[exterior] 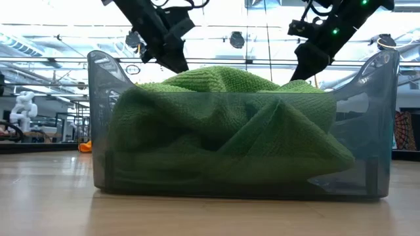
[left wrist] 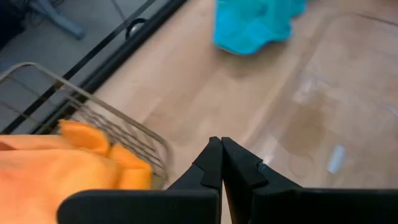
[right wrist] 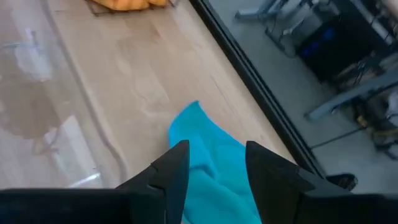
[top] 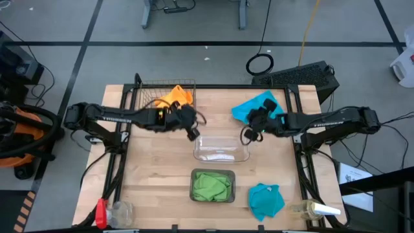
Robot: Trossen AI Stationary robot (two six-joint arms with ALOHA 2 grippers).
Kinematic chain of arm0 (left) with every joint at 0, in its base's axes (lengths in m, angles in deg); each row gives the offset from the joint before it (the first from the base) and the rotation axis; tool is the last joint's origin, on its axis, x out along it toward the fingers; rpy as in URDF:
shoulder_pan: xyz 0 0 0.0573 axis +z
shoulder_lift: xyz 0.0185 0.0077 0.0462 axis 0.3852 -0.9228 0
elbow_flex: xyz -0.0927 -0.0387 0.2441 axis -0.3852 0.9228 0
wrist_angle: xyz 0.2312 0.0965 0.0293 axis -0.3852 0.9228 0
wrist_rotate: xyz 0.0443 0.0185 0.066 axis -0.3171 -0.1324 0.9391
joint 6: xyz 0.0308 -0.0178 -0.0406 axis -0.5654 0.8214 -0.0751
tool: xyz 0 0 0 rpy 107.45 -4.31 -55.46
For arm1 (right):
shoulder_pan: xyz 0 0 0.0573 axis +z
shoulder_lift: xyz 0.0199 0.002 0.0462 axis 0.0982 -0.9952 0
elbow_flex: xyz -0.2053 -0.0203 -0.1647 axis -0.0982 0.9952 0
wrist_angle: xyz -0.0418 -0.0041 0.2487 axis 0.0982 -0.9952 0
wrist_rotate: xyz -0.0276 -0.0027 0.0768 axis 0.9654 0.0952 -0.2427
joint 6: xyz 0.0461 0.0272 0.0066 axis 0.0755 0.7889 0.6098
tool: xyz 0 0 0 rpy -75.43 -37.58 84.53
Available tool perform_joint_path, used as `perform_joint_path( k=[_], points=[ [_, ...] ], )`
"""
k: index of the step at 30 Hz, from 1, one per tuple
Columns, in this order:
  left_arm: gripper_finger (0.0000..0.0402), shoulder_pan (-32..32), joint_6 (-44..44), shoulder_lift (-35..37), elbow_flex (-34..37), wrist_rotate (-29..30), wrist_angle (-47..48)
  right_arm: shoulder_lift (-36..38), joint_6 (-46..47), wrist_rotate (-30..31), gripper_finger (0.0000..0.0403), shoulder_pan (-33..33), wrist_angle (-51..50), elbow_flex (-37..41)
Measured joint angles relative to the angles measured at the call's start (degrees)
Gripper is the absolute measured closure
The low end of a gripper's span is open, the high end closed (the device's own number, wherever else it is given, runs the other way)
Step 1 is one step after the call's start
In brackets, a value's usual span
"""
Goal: Sort microfiber towel by color & place in baskets
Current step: Put the top blue towel into the transparent bin
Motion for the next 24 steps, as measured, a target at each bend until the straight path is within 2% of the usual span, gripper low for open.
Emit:
perform_joint_path(
  k=[6,10,14,17,24],
  points=[
    [0.0393,-8.2,2.4,0.0,1.8,6.9,-1.7,2.7,-3.0,-11.0,0.0257,-11.1,-1.0,0.0],
    [0.0393,-11.6,3.0,0.0,5.6,7.7,-7.7,1.2,-6.5,-19.5,0.0227,-18.7,-2.3,0.0],
    [0.0393,-14.1,3.3,0.0,9.1,7.9,-12.8,0.6,-12.0,-21.2,0.0175,-24.3,-6.1,0.0],
    [0.0393,-15.0,3.0,-0.1,9.8,7.8,-13.3,0.7,-16.8,-22.0,0.0148,-26.8,-6.4,0.0],
    [0.0393,-14.5,1.5,0.0,9.8,7.8,-14.0,-1.2,-28.3,-24.2,0.0136,-30.0,-6.8,0.0]
  ],
)
